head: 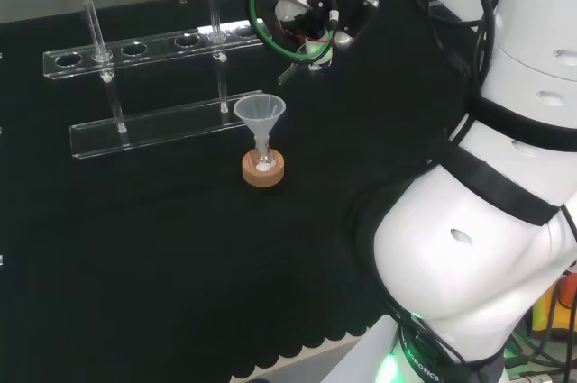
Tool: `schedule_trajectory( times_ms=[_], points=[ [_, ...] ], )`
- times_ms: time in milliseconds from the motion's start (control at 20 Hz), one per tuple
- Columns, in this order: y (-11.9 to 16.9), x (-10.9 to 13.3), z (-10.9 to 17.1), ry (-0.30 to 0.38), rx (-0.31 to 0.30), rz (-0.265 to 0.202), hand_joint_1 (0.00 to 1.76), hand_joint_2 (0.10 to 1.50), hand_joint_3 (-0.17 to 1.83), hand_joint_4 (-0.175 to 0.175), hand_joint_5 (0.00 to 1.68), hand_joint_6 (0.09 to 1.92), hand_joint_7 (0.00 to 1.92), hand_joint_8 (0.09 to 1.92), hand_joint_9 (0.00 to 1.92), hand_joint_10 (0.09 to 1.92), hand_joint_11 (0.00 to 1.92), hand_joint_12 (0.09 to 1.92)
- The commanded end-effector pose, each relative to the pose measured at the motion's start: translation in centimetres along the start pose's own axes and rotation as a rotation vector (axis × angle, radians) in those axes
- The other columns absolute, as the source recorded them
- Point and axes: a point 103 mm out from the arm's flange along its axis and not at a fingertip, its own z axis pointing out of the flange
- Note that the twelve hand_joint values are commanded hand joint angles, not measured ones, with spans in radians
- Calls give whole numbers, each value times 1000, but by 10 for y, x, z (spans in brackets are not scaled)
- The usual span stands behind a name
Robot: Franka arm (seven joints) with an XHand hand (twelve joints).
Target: Put the weighing funnel back on the table.
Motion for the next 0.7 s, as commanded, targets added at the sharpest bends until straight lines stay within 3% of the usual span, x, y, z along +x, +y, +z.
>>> schedule_trajectory(
  times_ms=[50, 350, 700],
  points=[
    [1, -4, 7, 53, -4, -1, 1109, 642, 841, 93, 1117, 1029, 862, 669, 1048, 473, 697, 1166],
    [2, -11, 15, 111, -14, 6, 1109, 642, 840, 92, 1118, 1027, 858, 669, 1047, 471, 699, 1163],
    [8, -18, 33, 227, -45, 23, 1109, 643, 839, 92, 1118, 1026, 852, 669, 1044, 468, 701, 1161]
  ],
)
